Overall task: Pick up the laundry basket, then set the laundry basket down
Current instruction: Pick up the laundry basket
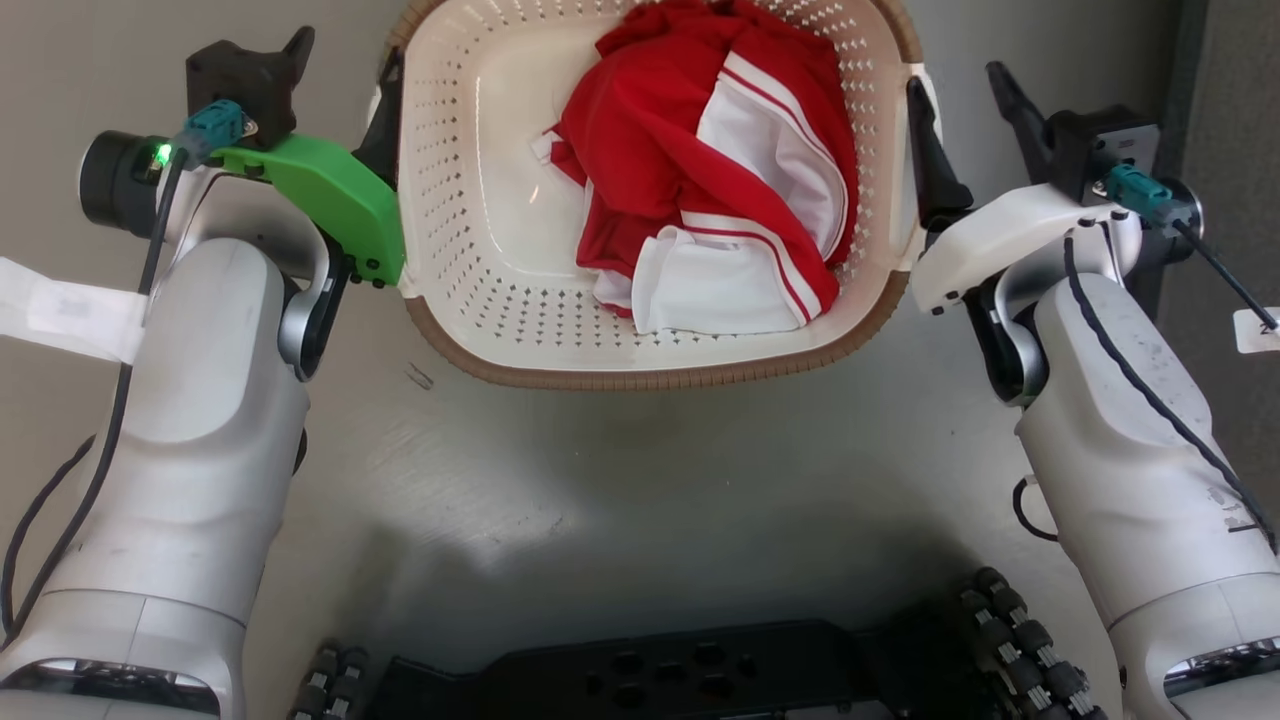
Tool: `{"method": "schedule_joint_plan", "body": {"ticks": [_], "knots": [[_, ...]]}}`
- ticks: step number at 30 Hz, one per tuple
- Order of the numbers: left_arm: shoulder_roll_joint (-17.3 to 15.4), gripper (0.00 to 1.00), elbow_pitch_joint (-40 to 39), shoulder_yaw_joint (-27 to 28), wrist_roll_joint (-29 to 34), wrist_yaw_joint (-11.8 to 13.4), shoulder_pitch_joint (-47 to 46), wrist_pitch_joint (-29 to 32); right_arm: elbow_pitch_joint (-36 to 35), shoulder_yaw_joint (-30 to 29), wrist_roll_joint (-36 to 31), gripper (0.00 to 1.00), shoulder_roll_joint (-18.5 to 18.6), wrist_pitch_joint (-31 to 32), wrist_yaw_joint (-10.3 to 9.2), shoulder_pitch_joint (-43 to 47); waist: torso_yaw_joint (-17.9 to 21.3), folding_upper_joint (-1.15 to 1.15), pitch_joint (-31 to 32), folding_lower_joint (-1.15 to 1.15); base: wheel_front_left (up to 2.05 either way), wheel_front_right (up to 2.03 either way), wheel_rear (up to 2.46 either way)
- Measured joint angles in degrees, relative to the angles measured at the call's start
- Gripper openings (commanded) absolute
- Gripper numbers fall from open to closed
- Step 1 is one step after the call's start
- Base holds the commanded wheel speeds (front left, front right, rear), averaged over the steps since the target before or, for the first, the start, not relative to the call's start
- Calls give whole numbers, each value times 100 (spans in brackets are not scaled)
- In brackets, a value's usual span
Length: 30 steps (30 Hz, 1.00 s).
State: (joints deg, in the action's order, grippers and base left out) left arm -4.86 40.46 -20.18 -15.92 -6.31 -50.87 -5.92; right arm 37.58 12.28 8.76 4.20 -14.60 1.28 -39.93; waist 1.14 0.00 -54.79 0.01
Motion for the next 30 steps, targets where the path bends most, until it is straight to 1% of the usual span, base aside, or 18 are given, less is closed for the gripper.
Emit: {"method": "schedule_joint_plan", "body": {"ticks": [6, 14, 18, 19, 20, 21, 24, 26, 30], "knots": [[12, 100, 417, -88, -2, -54, -86, 41, 371, 93, 64, 100, -41, 0, 23, -88, 60, 0, -230, 0, 0, 0, 0], [131, 100, 971, -197, -157, -80, -118, 149, 860, 241, 160, 100, -76, -1, 171, -259, 108, 0, -379, -1, 0, 0, 0], [135, 100, 1102, -190, -303, -126, -231, 155, 1016, 301, 182, 100, -74, -1, 175, -408, 108, 0, -447, -1, 0, 0, 0], [138, 100, 1127, -190, -324, -127, -266, 156, 1055, 316, 182, 100, -74, -1, 204, -435, 107, 0, -455, -1, 0, 0, 0], [148, 55, 1172, -192, -358, -127, -311, 158, 1107, 325, 194, 69, -74, -1, 234, -467, 105, 0, -462, -1, 0, 0, 0], [158, 0, 1205, -192, -367, -127, -349, 157, 1148, 345, 202, 0, -76, -2, 237, -499, 102, 0, -467, -1, 0, 0, 0], [245, 0, 1296, -227, -438, -176, -448, 182, 1262, 407, 261, 0, -156, -2, 327, -599, 95, 0, -476, -1, 0, 0, 0], [382, 0, 1335, -232, -479, -170, -491, 183, 1325, 385, 364, 0, -253, -27, 268, -667, 92, 0, -476, -1, 0, 0, 0], [382, 0, 1477, -339, -626, -169, -579, 186, 1473, 380, 504, 0, -237, -29, 291, -766, 83, 0, -462, -1, 0, 0, 0]]}}
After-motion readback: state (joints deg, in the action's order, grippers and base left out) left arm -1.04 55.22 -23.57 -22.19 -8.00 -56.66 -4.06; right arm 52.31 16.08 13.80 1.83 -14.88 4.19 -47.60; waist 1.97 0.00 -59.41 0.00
